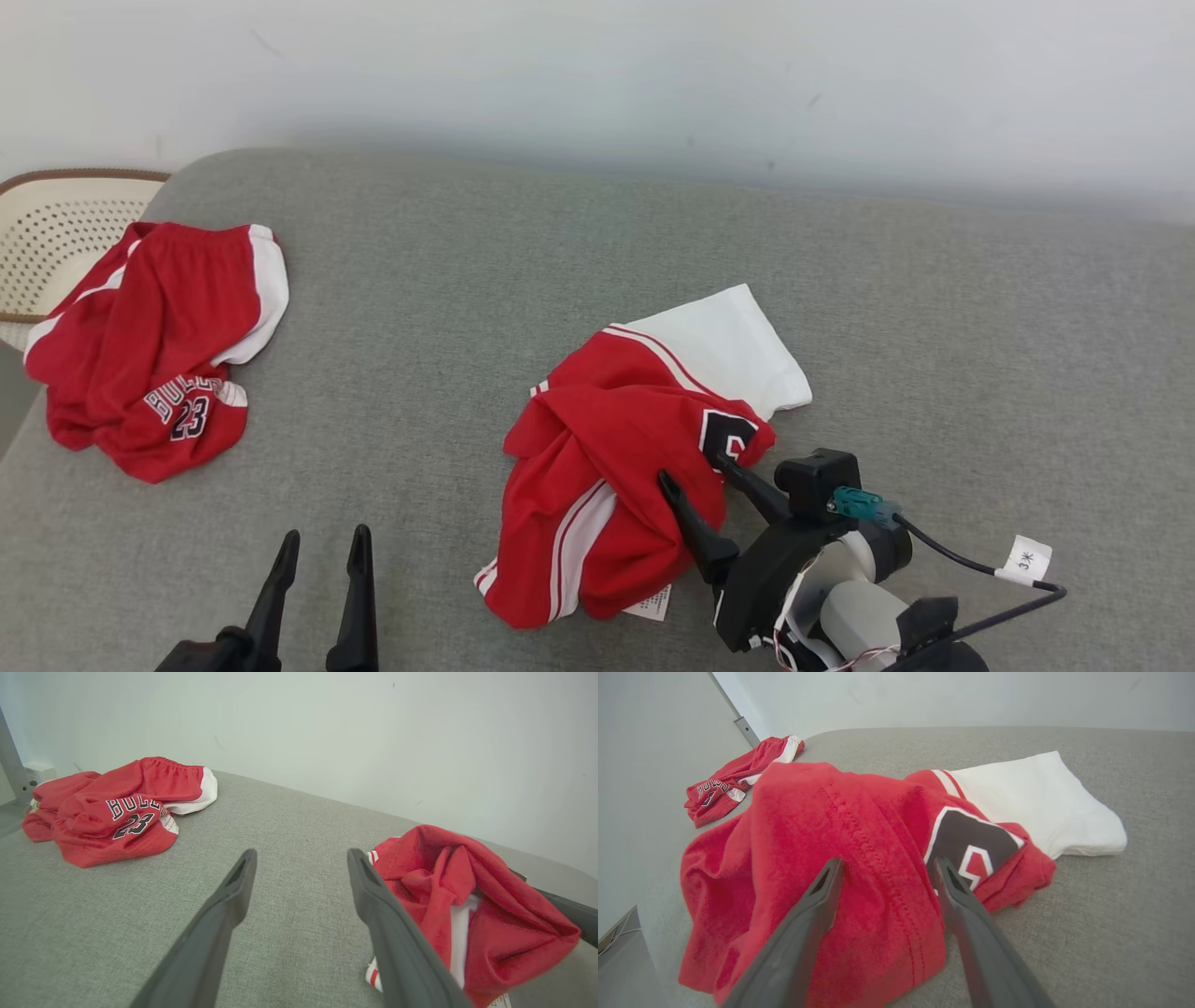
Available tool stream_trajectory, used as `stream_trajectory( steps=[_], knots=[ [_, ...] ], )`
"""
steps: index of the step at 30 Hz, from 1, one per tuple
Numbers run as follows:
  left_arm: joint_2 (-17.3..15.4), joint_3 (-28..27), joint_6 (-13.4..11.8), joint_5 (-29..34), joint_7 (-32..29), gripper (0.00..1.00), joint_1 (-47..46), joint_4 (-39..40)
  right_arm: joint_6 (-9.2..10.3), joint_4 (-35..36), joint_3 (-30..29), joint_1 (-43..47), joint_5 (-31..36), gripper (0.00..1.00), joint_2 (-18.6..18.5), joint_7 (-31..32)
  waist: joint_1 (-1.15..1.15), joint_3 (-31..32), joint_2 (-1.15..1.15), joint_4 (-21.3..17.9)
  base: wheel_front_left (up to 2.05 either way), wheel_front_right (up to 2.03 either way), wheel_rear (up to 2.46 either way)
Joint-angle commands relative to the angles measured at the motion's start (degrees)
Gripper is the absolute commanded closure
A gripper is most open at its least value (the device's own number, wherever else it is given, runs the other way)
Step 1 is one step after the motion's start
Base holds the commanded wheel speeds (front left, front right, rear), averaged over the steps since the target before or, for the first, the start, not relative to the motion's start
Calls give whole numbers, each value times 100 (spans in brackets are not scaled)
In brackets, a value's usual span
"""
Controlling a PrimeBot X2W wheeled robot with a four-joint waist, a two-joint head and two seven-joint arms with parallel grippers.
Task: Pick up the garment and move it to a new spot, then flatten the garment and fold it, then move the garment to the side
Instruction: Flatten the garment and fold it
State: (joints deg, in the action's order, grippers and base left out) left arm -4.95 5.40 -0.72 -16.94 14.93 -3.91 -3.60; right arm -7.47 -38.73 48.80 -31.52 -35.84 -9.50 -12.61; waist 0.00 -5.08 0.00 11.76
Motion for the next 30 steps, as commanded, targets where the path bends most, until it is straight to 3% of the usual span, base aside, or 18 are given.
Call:
stream_trajectory(
  steps=[1,2,3,4,5,17,30],
  knots=[
    [23,-21,29,89,23,0,-40,-38,-5,-132,110,-86,-106,0,10,-5,0,-10,0,94,0,0,0],
    [40,-20,54,88,23,0,-44,-56,-5,-226,176,-117,-177,0,23,17,0,-12,0,122,0,0,0],
    [55,-31,55,90,23,0,-44,-67,-5,-284,249,-158,-229,24,34,9,0,-11,0,141,0,0,0],
    [62,-50,70,88,23,0,-42,-78,-5,-334,295,-214,-287,57,27,-24,0,-12,0,156,0,0,0],
    [70,-74,86,88,23,0,-36,-83,-5,-370,343,-255,-338,98,23,-65,0,-10,0,163,0,0,0],
    [146,-255,157,167,23,0,23,-140,-5,-296,458,-444,-401,100,-68,-271,0,103,0,-66,0,0,0],
    [193,-404,186,163,22,0,199,-108,-5,915,-1422,-46,462,100,-661,-268,0,127,0,-584,0,0,0]
  ],
)
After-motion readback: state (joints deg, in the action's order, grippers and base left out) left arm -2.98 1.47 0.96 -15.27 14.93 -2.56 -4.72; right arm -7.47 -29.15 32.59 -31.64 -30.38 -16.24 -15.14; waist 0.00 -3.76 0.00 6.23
